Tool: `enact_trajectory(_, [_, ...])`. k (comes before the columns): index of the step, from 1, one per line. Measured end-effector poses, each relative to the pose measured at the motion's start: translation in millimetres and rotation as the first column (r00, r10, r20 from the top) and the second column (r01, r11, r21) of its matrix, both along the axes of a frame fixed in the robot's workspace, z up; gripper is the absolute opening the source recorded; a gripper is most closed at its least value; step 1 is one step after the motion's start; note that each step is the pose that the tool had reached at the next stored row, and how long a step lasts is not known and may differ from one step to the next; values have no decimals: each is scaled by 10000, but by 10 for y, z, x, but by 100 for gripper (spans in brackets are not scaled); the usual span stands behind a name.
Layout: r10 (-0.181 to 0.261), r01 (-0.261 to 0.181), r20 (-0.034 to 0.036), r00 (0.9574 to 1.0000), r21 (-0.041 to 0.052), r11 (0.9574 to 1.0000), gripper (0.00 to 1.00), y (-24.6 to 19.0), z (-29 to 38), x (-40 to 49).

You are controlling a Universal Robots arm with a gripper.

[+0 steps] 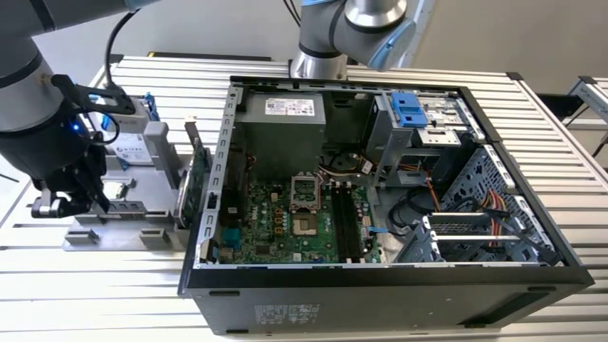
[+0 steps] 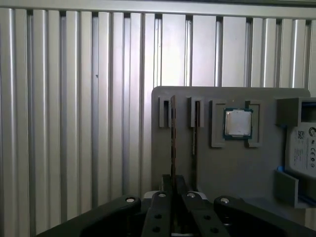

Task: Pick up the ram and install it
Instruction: 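Pick up the ram and move it above insertion slot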

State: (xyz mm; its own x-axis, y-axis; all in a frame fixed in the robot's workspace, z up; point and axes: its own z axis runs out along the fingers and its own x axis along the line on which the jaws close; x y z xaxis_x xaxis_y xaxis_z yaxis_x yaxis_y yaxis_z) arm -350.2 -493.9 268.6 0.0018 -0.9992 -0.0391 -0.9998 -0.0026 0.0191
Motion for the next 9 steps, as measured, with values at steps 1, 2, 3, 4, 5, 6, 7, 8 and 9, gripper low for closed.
enact_trajectory(1, [-10, 10, 0, 10000, 1, 10000, 0, 0, 6, 0])
enact_trajectory(2, [-31, 31, 1, 10000, 4, 10000, 0, 0, 11, 0])
enact_trajectory(3, [-55, 55, 1, 10000, 6, 10000, 0, 0, 16, 0])
enact_trajectory(4, [-78, 78, 1, 10000, 9, 10000, 0, 0, 22, 0])
enact_trajectory(5, [-97, 97, 1, 10000, 11, 10000, 0, 0, 27, 0])
enact_trajectory(6, [-117, 117, 3, 9999, 13, 9999, 0, -1, 32, 1])
enact_trajectory(7, [-137, 137, 2, 9999, 13, 9999, 0, -1, 39, 1])
enact_trajectory(8, [-159, 159, 1, 9999, 15, 9999, 0, -1, 46, 1])
enact_trajectory(9, [-180, 180, 1, 9998, 17, 9998, 0, -1, 52, 0])
